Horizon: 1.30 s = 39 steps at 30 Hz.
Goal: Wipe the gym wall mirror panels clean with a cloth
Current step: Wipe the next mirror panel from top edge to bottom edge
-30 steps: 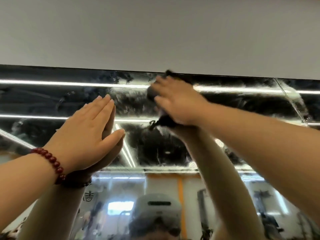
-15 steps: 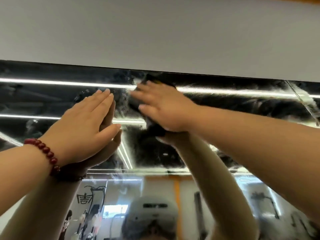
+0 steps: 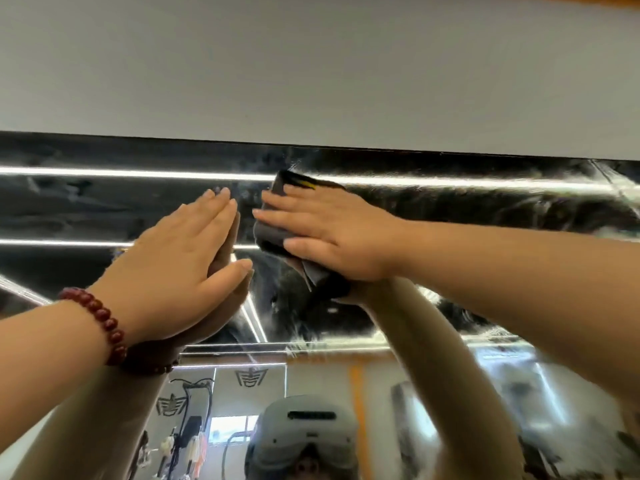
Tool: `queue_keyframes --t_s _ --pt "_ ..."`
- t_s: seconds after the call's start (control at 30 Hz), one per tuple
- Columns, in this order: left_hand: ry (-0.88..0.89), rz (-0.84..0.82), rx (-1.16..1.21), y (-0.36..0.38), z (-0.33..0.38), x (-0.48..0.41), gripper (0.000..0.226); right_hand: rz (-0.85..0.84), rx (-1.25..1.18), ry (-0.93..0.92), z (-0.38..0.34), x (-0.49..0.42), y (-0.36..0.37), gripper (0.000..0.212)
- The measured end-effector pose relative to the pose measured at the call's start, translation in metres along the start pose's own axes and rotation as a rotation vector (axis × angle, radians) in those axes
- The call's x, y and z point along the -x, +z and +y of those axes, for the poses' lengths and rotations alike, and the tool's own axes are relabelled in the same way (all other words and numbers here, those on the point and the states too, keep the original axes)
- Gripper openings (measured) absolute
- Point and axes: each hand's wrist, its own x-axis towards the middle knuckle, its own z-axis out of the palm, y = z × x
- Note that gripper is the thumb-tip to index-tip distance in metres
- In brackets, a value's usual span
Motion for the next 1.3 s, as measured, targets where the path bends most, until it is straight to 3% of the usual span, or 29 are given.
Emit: queue_keyframes --t_s 0.07,0.17,0.23,0.3,0.37,0.47,0.53,0.7,0.77,0.97,1.03,1.17,1.23,1.3 --pt "0.009 -0.003 -0.026 0.001 -0.001 0.001 0.093 -0.047 -0.04 -0.034 0.013 0.002 -0.005 0.054" --pt "0.018 -0.011 -0.044 0.0 -0.001 0.001 0.095 0.023 -0.119 0.387 0.06 -0.022 -0.025 0.051" --pt "0.016 -0.015 -0.039 0.0 -0.001 0.001 0.098 0.09 -0.138 0.549 0.072 -0.038 -0.028 0.05" --pt "0.018 -0.007 -0.03 0.0 -0.001 0.001 0.1 0.113 -0.081 0.469 0.054 -0.044 -0.02 0.051" --pt "0.02 0.007 -0.031 0.0 -0.002 0.002 0.1 0.081 -0.047 0.27 0.024 -0.033 -0.009 0.052" --pt "0.021 0.026 -0.012 0.0 -0.002 0.003 0.1 -0.011 -0.046 -0.04 -0.014 0.005 0.0 0.052" --pt "0.027 0.035 0.004 0.0 -0.001 0.004 0.099 -0.093 -0.04 -0.116 -0.005 0.015 -0.005 0.055" --pt "0.036 0.027 0.016 0.0 -0.002 0.006 0.097 0.014 -0.067 0.438 0.045 -0.048 -0.026 0.053" --pt "0.037 0.022 0.022 0.0 -0.002 0.005 0.097 0.05 -0.037 0.401 0.03 -0.056 -0.019 0.052" --pt "0.033 0.006 0.075 -0.004 0.0 0.008 0.1 -0.057 -0.062 -0.163 -0.032 0.036 0.007 0.052" --pt "0.043 -0.014 0.087 -0.005 0.009 0.013 0.1 -0.104 -0.037 -0.097 -0.01 0.034 -0.002 0.053" --pt "0.078 -0.042 0.06 0.002 0.03 0.024 0.099 -0.01 -0.079 0.4 0.029 -0.005 -0.02 0.051" --pt "0.08 -0.023 0.039 0.005 0.031 0.028 0.097 0.027 -0.04 0.416 0.021 -0.01 -0.015 0.051" --pt "0.093 -0.01 0.027 0.006 0.031 0.033 0.096 0.051 -0.002 0.266 -0.006 0.01 -0.002 0.052"
